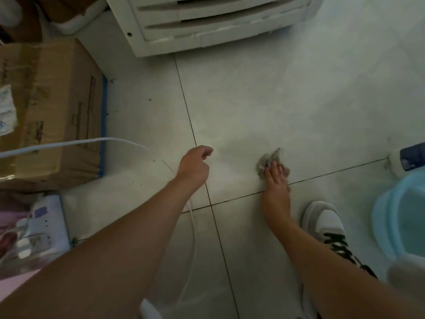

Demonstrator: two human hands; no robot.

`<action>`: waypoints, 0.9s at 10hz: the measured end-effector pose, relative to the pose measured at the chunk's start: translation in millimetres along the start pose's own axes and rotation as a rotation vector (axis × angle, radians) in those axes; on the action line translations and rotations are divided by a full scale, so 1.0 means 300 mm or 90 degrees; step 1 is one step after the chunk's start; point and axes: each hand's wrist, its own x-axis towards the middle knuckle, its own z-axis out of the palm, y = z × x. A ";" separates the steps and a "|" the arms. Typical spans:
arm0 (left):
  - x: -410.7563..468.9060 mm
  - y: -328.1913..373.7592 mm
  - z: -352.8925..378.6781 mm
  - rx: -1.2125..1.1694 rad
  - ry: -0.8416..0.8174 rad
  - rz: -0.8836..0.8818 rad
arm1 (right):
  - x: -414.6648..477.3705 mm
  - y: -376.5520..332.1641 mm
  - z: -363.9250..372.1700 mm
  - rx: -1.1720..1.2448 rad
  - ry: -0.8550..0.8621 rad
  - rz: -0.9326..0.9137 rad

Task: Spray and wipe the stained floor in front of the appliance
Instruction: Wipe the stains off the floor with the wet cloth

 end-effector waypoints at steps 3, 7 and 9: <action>0.040 -0.054 -0.229 0.038 0.035 -0.026 | -0.265 -0.550 0.332 -0.100 -0.341 -0.545; -0.011 -0.349 -0.450 -0.098 0.377 -0.199 | 0.316 -0.872 0.298 -0.062 -0.356 -0.693; 0.041 -0.357 -0.488 -0.243 0.393 -0.217 | 0.522 -0.945 0.260 -0.023 -0.330 -0.547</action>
